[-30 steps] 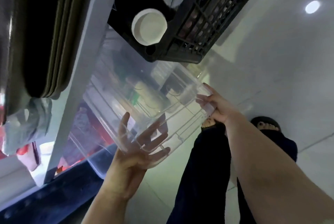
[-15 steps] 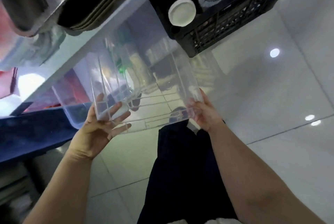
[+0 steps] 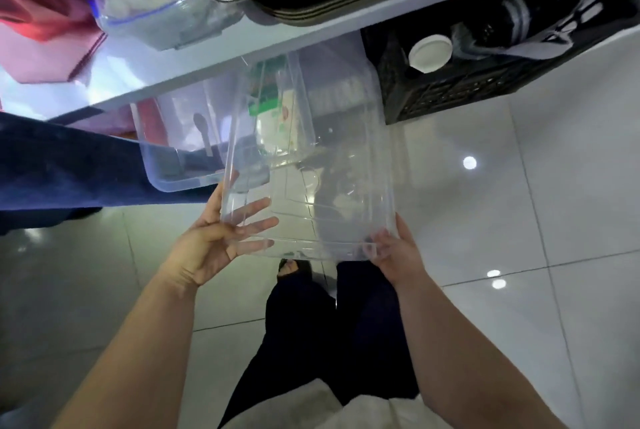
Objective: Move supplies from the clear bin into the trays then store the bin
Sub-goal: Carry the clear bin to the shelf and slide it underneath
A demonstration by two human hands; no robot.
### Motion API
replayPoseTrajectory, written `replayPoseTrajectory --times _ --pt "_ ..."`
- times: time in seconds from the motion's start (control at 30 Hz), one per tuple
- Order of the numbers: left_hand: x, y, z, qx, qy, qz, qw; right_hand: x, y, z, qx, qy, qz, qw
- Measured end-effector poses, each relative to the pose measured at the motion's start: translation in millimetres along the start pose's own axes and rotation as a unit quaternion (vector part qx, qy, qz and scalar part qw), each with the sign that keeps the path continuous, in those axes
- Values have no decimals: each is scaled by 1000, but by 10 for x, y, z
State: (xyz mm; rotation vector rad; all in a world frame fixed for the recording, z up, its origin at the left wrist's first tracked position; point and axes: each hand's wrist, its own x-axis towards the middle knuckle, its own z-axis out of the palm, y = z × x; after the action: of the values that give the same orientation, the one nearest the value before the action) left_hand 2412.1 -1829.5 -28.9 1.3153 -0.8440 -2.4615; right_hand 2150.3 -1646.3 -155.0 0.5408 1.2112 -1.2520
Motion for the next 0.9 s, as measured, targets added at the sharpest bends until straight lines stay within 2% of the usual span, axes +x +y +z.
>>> replayPoseTrajectory --times 0.33,0.47,0.67,0.77,0.9 --pt "-348 -118 -385 -58 -29 -17 998 -458 505 134 15 61 -27 998" --pt "-418 -88 -509 -66 -45 -25 996 -573 604 208 -70 104 -48 991" --pt "-443 -76 -783 -63 -43 -35 997 -715 740 352 28 91 -65 993" --pt "-461 -110 -969 -66 -40 -36 996 -747 769 392 40 100 -65 992" --pt "-514 -188 -1097 -108 -48 -35 992 -824 723 414 60 63 -98 991"
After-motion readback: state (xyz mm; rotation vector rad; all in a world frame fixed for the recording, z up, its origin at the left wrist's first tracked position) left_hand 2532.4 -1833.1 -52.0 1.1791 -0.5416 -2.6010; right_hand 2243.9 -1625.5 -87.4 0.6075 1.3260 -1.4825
